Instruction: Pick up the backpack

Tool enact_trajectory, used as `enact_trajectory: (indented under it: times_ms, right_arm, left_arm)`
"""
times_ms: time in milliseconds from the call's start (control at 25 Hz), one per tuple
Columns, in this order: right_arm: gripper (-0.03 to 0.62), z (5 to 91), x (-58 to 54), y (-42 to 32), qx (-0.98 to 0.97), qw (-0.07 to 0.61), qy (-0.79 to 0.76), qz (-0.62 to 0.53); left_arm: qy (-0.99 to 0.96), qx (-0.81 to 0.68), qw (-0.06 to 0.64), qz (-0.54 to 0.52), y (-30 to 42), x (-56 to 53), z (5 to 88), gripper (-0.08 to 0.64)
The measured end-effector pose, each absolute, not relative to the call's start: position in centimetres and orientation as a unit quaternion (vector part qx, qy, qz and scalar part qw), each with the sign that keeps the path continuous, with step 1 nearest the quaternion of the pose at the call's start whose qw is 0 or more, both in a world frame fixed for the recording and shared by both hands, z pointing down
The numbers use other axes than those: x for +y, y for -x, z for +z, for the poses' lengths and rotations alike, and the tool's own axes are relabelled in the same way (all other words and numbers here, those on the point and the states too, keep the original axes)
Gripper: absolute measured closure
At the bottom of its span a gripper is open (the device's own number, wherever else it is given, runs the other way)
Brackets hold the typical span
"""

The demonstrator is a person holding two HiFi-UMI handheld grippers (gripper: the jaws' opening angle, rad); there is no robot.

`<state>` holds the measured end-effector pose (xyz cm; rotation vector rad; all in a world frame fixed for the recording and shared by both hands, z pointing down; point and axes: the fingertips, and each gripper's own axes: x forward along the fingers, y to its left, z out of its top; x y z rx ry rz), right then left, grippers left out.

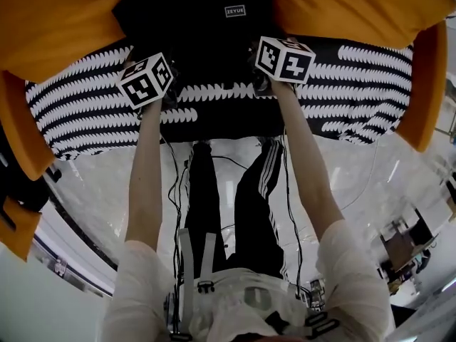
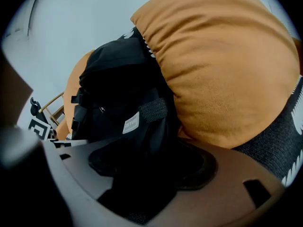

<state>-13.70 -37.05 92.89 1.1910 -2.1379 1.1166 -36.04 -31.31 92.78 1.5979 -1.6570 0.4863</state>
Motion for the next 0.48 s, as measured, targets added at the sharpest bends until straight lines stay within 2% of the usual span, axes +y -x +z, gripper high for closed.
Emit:
enact_trajectory:
  times_ms: [120,360,480]
  right_arm:
    - [0.335,92.7,-37.2,14.1,-0.777,0.22,-0.426,0.408]
    - [0.461,91.3,-37.5,14.5,-0.771,0.229,-0.438,0.401]
    - [0.482,89.6,-37.1,14.8,-0.781,0.242,-0.437,0.375]
  left_arm:
    - [-0.629,-0.644,0.388,0.199,36.0,-31.7,92.8,0.206]
    - [-0.643,-0.641,0.361,0.213,35.0,-32.1,91.1,0.377]
    - [-0.647,-0.649,0.348,0.198,34.8,-31.5,89.5,0.403]
